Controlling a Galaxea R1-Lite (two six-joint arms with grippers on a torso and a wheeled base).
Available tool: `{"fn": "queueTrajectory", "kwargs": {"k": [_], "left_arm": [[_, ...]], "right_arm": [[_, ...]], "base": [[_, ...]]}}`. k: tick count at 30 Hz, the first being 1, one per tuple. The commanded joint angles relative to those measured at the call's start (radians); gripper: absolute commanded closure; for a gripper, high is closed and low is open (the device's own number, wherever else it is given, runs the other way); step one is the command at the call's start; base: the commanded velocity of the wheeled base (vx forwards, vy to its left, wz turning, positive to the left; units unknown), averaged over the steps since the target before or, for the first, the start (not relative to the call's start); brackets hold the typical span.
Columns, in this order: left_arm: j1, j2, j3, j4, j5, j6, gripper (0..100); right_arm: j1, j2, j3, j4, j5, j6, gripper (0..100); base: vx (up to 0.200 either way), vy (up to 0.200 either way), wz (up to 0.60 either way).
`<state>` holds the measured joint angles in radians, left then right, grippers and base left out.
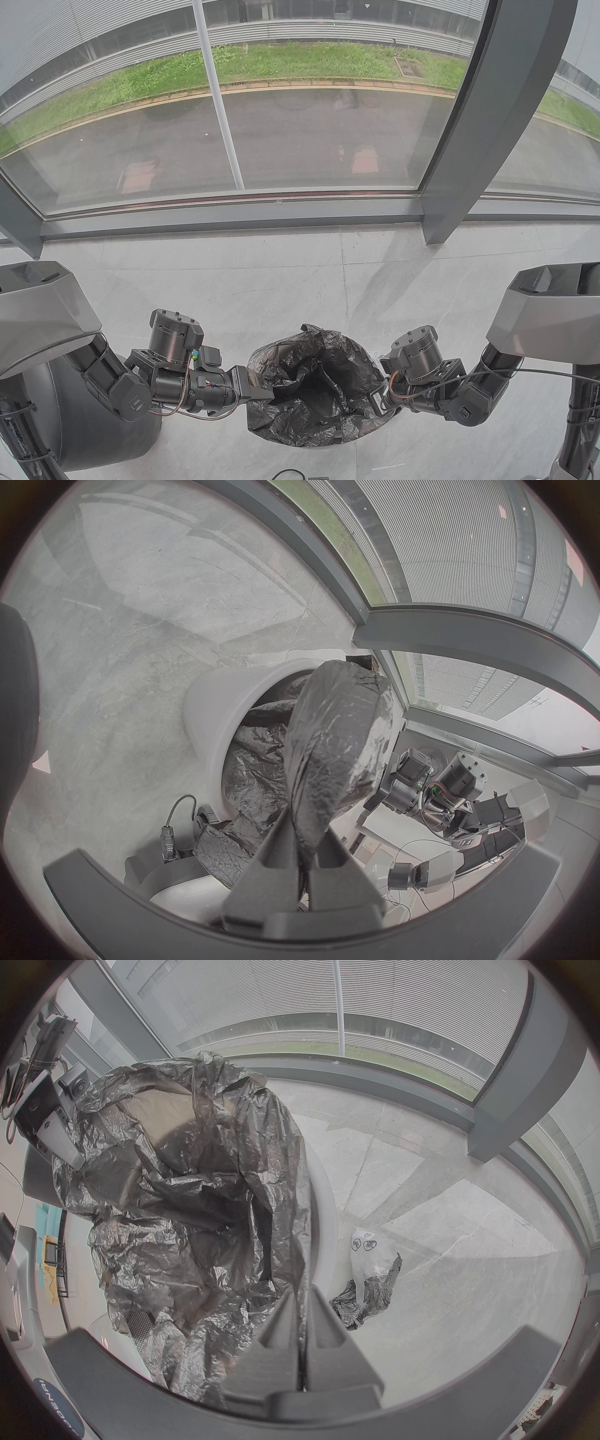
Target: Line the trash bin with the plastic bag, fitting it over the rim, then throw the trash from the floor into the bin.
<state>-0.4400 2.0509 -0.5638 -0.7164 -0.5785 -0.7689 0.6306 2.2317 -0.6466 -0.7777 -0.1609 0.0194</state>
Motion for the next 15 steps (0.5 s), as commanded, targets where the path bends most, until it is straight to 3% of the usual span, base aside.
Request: {"fn": "queueTrajectory", "kwargs": {"k": [1, 15], "left_arm": [[-0.002, 0.003, -0.004, 0.0, 0.0, 0.0, 100], [-0.002, 0.005, -0.002, 0.0, 0.002, 0.003, 100]], "right_arm": [[0.0, -0.009, 0.01, -0.002, -0.002, 0.001, 100], [0.011, -0.055, 0.01, -0.003, -0.032, -0.001, 100]], "base": [[0.0, 0.0, 0.0], [0.0, 0.0, 0.0]]}}
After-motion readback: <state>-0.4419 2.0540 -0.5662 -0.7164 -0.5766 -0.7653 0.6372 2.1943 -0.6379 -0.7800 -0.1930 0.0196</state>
